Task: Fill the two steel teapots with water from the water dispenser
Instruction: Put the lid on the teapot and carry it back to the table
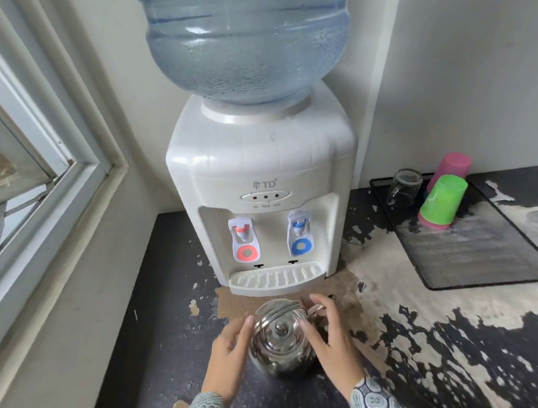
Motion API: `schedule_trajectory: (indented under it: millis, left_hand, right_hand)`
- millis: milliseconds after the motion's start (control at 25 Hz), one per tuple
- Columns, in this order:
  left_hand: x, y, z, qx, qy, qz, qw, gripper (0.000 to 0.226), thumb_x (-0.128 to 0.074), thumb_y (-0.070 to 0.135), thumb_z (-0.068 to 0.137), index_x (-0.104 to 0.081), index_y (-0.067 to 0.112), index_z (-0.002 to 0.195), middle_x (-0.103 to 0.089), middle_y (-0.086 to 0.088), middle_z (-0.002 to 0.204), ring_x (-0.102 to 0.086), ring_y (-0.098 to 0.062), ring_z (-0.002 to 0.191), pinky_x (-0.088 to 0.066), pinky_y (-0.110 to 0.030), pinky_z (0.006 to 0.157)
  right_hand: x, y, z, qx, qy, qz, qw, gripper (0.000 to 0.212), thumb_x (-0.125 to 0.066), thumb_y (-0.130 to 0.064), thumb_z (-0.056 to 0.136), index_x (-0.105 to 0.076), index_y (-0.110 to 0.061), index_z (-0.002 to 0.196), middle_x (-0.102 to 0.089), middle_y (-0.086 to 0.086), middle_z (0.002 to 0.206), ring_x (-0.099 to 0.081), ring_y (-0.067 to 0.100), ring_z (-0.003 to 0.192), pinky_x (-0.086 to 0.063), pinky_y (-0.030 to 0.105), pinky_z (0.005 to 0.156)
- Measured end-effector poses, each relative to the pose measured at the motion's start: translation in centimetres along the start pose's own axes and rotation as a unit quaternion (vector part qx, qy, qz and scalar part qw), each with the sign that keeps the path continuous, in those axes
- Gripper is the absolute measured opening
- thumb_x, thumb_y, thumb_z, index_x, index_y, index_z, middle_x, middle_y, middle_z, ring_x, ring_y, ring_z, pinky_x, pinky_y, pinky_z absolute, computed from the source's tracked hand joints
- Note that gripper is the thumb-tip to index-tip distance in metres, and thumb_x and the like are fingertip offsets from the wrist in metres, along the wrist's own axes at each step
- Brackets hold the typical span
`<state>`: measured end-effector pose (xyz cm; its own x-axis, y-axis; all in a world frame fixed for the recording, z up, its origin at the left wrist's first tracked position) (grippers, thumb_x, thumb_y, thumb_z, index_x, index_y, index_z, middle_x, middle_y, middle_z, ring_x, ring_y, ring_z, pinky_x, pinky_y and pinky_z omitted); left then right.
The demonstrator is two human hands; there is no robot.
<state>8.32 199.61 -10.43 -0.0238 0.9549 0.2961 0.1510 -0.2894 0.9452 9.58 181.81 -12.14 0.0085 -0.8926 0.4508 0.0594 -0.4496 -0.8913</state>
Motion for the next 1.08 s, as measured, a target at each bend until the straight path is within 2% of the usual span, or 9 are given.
schedule_trajectory:
  millis: [120,200,280,400,520,720,800,920,1080]
  left_hand:
    - [-0.5,2.1,0.5,-0.02,-0.042,0.005,0.999,0.027,-0.047,0.035,0.089,-0.071,0.024,0.081,-0.074,0.002,0.077,-0.067,-0.011,0.075,-0.053,-0.025,0.075]
    - [-1.1,3.1,0.2,-0.031,-0.087,0.021,0.995,0.024,-0.048,0.029,0.093,-0.071,0.024,0.086,-0.073,-0.009,0.079,-0.068,-0.026,0.078,-0.054,-0.041,0.078]
    - [-1.7,4.1,-0.8,-0.038,-0.126,0.023,0.991,0.023,-0.046,0.026,0.094,-0.068,0.029,0.092,-0.072,-0.006,0.082,-0.067,-0.026,0.084,-0.052,-0.044,0.084]
    - [-2.8,4.9,-3.2,-0.05,-0.186,0.033,0.981,0.029,-0.041,0.012,0.096,-0.059,0.024,0.115,-0.064,-0.003,0.114,-0.06,-0.015,0.107,-0.044,-0.04,0.101]
    - [-2.9,4.5,-5.8,-0.062,-0.21,0.047,0.975,0.046,-0.039,-0.005,0.09,-0.051,0.018,0.128,-0.06,-0.004,0.124,-0.057,-0.016,0.113,-0.043,-0.038,0.104]
    - [-0.7,5.1,-8.1,-0.114,-0.171,0.009,0.979,0.042,-0.041,-0.016,0.085,-0.069,0.015,0.094,-0.071,0.0,0.1,-0.064,-0.002,0.09,-0.05,-0.017,0.084]
    - [-1.2,6.6,-8.6,-0.146,-0.179,-0.003,0.973,0.045,-0.042,-0.014,0.085,-0.064,0.024,0.094,-0.068,0.005,0.099,-0.061,0.005,0.088,-0.045,-0.006,0.079]
    - [-5.2,9.5,-9.5,-0.221,-0.3,0.054,0.926,0.047,-0.048,-0.007,0.085,-0.056,0.032,0.111,-0.06,0.008,0.118,-0.054,0.001,0.11,-0.042,-0.014,0.093]
    - [-14.2,13.2,-12.4,-0.322,-0.478,0.164,0.801,0.045,-0.061,0.008,0.084,-0.049,0.021,0.125,-0.058,0.0,0.121,-0.054,-0.007,0.108,-0.04,-0.01,0.091]
  right_hand:
    - [-0.3,-0.5,-1.8,-0.032,0.097,0.01,0.995,0.02,-0.058,-0.008,0.085,-0.05,-0.021,0.097,-0.054,0.001,0.096,-0.051,0.02,0.091,-0.047,0.038,0.083]
    - [-0.7,-1.2,-2.5,-0.06,0.061,0.02,0.996,0.014,-0.052,-0.008,0.089,-0.058,-0.021,0.088,-0.059,-0.002,0.091,-0.054,0.023,0.092,-0.047,0.036,0.082]
    - [-1.1,-2.8,-3.0,-0.095,0.017,0.121,0.988,0.022,-0.044,-0.016,0.094,-0.064,-0.024,0.089,-0.067,-0.004,0.094,-0.06,0.017,0.098,-0.048,0.026,0.085]
    - [-0.9,-5.1,-3.9,-0.143,-0.005,0.231,0.962,0.025,-0.042,-0.024,0.095,-0.067,-0.023,0.093,-0.071,-0.006,0.092,-0.065,0.002,0.089,-0.049,0.015,0.076]
    - [-0.3,-5.8,-5.3,-0.186,-0.015,0.245,0.951,0.03,-0.045,-0.031,0.092,-0.07,-0.016,0.086,-0.074,-0.005,0.078,-0.068,0.004,0.074,-0.048,0.012,0.057]
    - [2.7,-6.0,-8.8,-0.197,-0.051,0.151,0.967,0.042,-0.042,-0.046,0.09,-0.066,-0.026,0.062,-0.066,0.008,0.076,-0.059,0.011,0.062,-0.047,0.027,0.08]
    - [4.8,-6.3,-10.8,-0.191,-0.054,0.163,0.966,0.042,-0.041,-0.046,0.09,-0.06,-0.026,0.059,-0.064,0.006,0.071,-0.049,0.006,0.049,-0.047,0.02,0.067]
    - [9.2,-6.6,-14.2,-0.189,-0.051,0.144,0.97,0.047,-0.038,-0.047,0.091,-0.057,-0.018,0.059,-0.062,-0.003,0.061,-0.041,0.004,0.043,-0.039,0.014,0.052]
    - [16.5,-6.4,-19.4,-0.179,-0.017,0.094,0.979,0.055,-0.033,-0.051,0.091,-0.057,-0.023,0.049,-0.055,-0.008,0.046,-0.037,0.007,0.043,-0.039,0.015,0.056]
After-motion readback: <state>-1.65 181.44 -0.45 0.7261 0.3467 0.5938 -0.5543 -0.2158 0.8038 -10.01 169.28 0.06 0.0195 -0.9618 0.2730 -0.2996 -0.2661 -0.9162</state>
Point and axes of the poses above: each hand's wrist, its own z-axis towards the middle knuckle, its own x-axis out of the back of the hand, y = z × x, the point moved 3 cm from there along z, towards the middle knuckle
